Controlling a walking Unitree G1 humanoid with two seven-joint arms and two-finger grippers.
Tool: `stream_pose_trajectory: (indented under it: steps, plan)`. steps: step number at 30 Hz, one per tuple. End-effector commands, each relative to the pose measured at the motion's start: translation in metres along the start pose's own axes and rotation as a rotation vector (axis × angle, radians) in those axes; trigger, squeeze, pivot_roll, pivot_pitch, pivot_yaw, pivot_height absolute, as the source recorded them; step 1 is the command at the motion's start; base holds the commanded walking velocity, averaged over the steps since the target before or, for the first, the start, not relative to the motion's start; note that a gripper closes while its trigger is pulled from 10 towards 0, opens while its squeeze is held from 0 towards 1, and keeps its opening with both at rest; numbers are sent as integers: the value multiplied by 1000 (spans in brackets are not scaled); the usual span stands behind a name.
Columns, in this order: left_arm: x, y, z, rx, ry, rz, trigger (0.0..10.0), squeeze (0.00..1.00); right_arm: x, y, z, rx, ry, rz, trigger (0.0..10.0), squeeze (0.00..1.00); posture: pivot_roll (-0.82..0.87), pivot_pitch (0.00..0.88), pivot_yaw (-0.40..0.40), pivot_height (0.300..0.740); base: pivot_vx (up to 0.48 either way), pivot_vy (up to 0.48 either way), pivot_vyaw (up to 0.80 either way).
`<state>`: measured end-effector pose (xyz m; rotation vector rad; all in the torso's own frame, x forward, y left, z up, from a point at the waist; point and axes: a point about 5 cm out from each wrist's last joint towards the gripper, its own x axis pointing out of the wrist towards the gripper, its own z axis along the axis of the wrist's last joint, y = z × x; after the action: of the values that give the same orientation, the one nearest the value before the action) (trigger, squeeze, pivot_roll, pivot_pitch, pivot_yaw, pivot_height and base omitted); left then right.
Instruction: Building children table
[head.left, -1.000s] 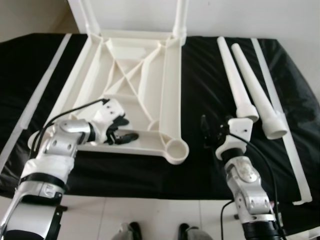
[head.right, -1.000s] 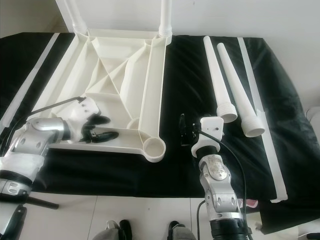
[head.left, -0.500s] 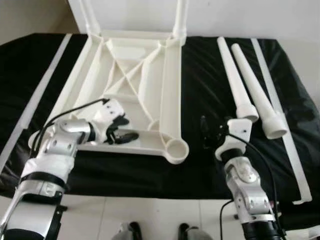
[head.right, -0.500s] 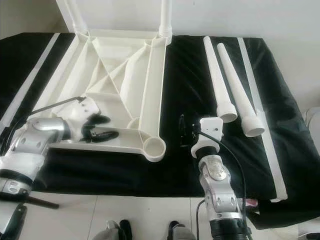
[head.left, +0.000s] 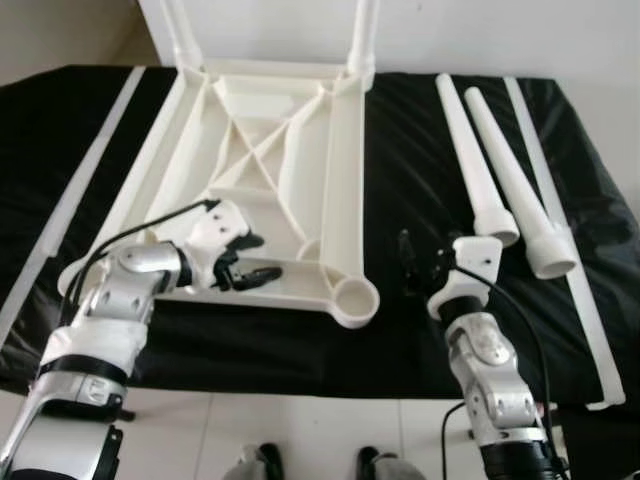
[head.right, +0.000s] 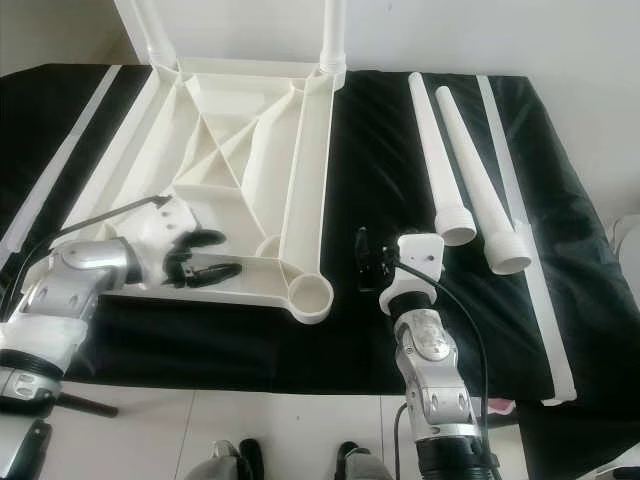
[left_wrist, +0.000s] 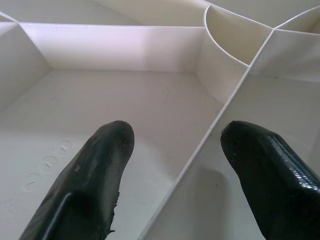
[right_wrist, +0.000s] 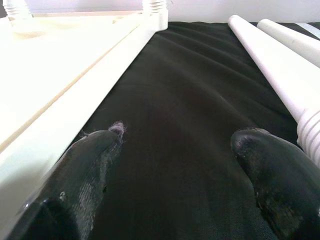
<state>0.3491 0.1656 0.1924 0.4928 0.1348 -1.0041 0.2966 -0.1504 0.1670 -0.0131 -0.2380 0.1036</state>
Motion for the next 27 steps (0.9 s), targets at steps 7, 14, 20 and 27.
stream_pose_trajectory:
  steps: [7,14,20,27]
  plan:
    - [-1,2,-11,12,81,0,10000,0,-2,1,-4,0,7,-3,10000,0,-75,202,34,740,0,0,0]
    - [-1,4,-8,-32,19,46,0,0,-2,1,-4,1,8,-6,10000,0,-72,204,37,740,0,0,0]
    - [4,-3,-11,-39,12,31,3922,0,-2,1,-4,2,7,-9,10000,0,-74,203,39,740,0,0,0]
    - [5,-9,-9,-62,-36,-18,2627,0,-2,0,-4,1,7,-10,10000,0,-73,206,35,740,0,0,0]
